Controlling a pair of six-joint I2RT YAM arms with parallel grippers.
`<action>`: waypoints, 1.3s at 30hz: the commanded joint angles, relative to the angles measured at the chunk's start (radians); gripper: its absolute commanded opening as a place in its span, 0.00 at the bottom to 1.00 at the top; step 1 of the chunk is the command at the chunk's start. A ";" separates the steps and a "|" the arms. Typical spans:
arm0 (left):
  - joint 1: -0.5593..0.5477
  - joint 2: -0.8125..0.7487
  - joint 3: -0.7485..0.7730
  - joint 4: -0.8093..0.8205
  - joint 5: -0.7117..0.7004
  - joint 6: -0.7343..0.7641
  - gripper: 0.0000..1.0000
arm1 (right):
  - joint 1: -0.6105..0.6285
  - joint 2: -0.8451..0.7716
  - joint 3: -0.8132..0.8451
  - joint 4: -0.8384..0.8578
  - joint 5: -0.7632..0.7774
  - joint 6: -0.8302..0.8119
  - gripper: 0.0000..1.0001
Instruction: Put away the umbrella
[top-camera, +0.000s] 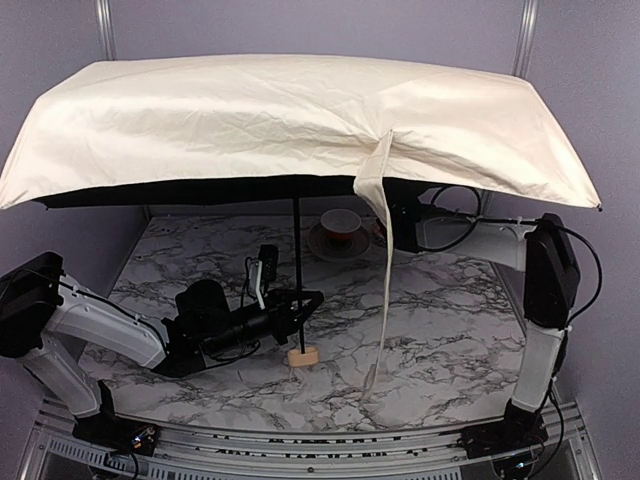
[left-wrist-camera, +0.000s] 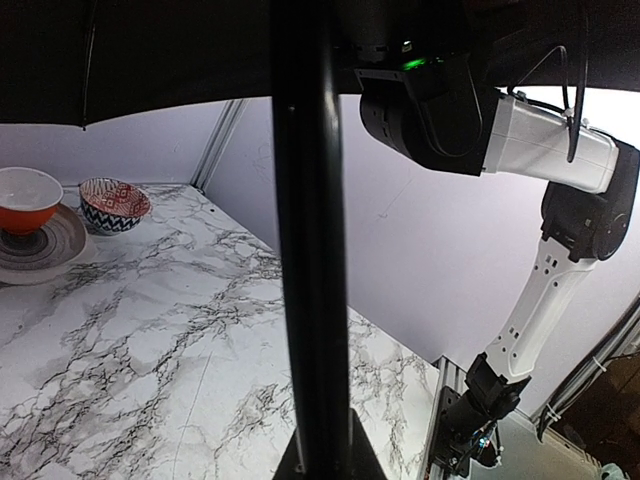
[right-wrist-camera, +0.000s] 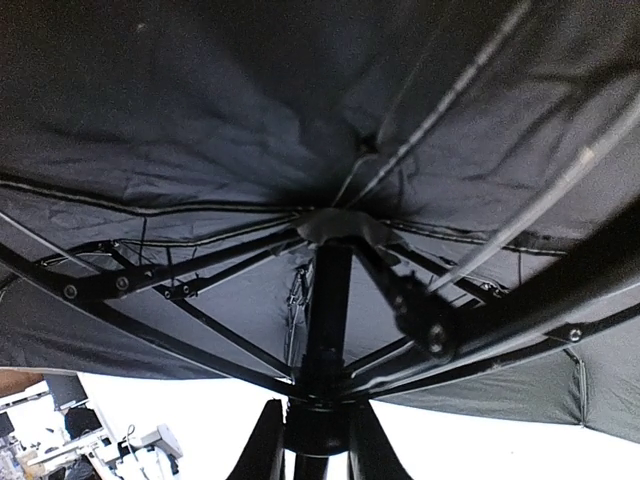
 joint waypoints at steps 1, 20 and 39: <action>-0.007 -0.045 0.030 0.045 0.010 0.071 0.00 | -0.006 -0.039 -0.010 0.003 0.006 -0.048 0.00; 0.045 -0.228 0.062 -0.098 0.039 0.171 0.00 | 0.067 -0.125 -0.077 -0.466 -0.020 -0.467 0.00; 0.034 -0.209 0.054 -0.092 0.082 0.156 0.00 | 0.074 -0.259 -0.172 -0.430 0.098 -0.515 0.36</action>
